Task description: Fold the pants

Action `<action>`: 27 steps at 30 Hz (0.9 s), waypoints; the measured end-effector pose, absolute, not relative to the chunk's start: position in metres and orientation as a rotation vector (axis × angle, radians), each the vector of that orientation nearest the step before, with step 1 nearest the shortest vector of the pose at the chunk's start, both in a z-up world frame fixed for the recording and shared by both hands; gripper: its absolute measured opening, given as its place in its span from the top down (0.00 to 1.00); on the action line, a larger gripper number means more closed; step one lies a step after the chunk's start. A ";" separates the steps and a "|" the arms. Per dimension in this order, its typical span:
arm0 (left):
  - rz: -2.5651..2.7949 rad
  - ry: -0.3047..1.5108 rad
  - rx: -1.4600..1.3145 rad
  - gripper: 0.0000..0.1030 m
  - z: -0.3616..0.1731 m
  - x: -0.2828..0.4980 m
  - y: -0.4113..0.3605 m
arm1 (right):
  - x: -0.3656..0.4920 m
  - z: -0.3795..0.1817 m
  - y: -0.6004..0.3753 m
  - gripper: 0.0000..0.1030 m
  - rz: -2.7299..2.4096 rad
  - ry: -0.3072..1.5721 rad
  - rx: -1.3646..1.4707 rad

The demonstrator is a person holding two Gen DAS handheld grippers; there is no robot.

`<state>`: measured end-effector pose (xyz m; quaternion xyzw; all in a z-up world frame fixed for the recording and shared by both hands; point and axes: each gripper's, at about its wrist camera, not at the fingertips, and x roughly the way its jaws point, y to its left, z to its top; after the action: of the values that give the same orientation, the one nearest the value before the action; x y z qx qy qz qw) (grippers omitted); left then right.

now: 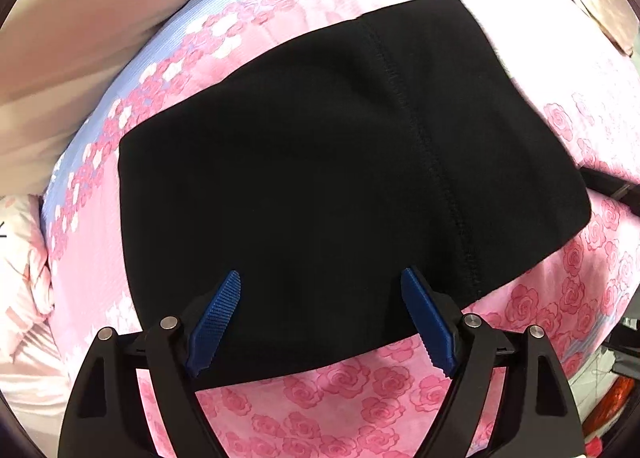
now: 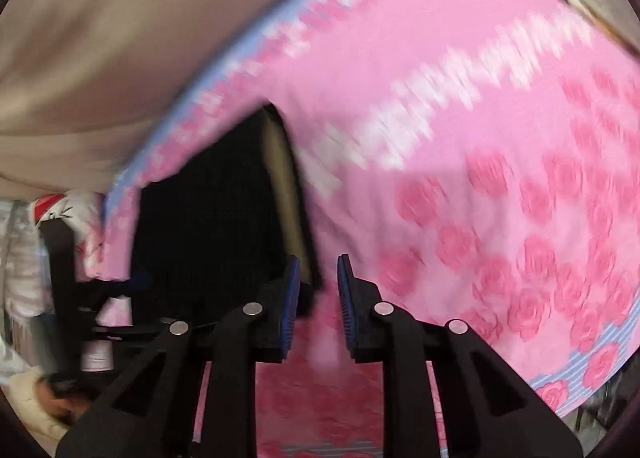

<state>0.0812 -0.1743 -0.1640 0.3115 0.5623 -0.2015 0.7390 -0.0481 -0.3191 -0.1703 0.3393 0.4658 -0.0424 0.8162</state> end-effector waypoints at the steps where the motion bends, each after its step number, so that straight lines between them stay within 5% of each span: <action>1: -0.438 1.235 0.673 0.22 -0.164 0.083 -0.172 | -0.039 -0.161 -0.310 0.81 -0.045 0.985 0.690; 8: -0.418 1.239 0.655 0.18 -0.165 0.090 -0.151 | 0.001 -0.209 -0.298 0.90 0.005 1.069 0.654; 16: -0.306 1.275 0.492 0.18 -0.156 0.108 -0.072 | 0.052 -0.137 -0.268 0.84 0.191 1.016 0.556; 19: -0.227 1.295 0.461 0.16 -0.162 0.119 -0.041 | 0.092 -0.184 -0.249 0.91 0.169 1.147 0.430; 21: -0.217 1.320 0.420 0.11 -0.171 0.128 -0.024 | 0.106 -0.206 -0.278 1.00 0.179 1.125 0.618; 27: -0.232 1.325 0.280 0.05 -0.170 0.131 0.005 | 0.116 -0.145 -0.217 0.94 0.339 1.145 0.478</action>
<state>0.1311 0.0055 -0.1705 0.1295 0.6116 -0.1071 0.7731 0.1157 -0.2168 -0.1450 0.2229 0.5337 0.1582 0.8003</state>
